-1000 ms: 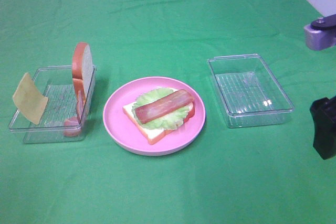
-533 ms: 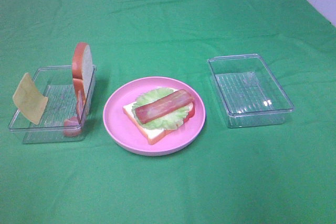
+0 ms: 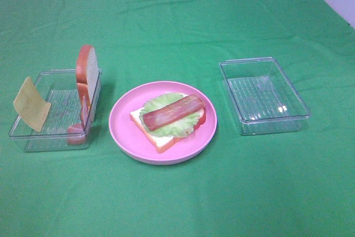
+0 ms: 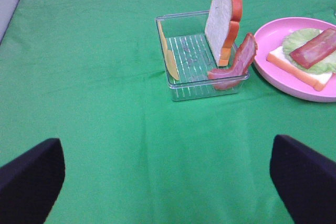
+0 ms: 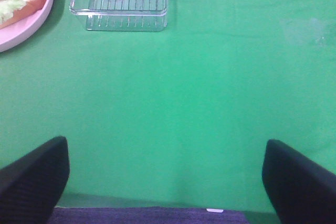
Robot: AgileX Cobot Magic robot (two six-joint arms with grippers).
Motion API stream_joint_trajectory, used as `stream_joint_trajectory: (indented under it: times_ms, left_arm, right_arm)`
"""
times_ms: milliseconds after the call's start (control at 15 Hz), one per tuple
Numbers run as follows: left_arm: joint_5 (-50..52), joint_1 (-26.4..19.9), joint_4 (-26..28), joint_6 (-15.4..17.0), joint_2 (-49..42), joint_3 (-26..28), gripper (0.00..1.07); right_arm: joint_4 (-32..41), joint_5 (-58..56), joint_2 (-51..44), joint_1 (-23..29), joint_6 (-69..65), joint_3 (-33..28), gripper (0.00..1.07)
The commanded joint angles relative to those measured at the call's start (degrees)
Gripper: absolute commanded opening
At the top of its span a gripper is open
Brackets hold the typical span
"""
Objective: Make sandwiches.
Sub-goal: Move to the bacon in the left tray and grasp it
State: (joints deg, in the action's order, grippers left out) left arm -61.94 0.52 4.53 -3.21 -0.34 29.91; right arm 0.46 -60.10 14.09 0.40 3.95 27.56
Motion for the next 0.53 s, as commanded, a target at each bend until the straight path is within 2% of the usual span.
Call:
stream_joint_trajectory:
  times_ms: [67, 400, 533]
  left_arm:
    - [0.2, -0.1, 0.0, 0.0, -0.8, -0.1, 1.00]
    - [0.2, -0.1, 0.0, 0.0, -0.8, -0.1, 1.00]
    - [0.2, -0.1, -0.1, 0.0, -0.7, -0.1, 1.00]
  right_arm:
    - [0.6, -3.0, -5.9, -1.2, 3.3, -1.5, 0.96]
    - [0.7, -2.9, -16.2, -1.2, 3.2, -1.5, 0.96]
    - [1.0, -2.9, -16.2, -1.1, 3.0, -1.5, 0.96]
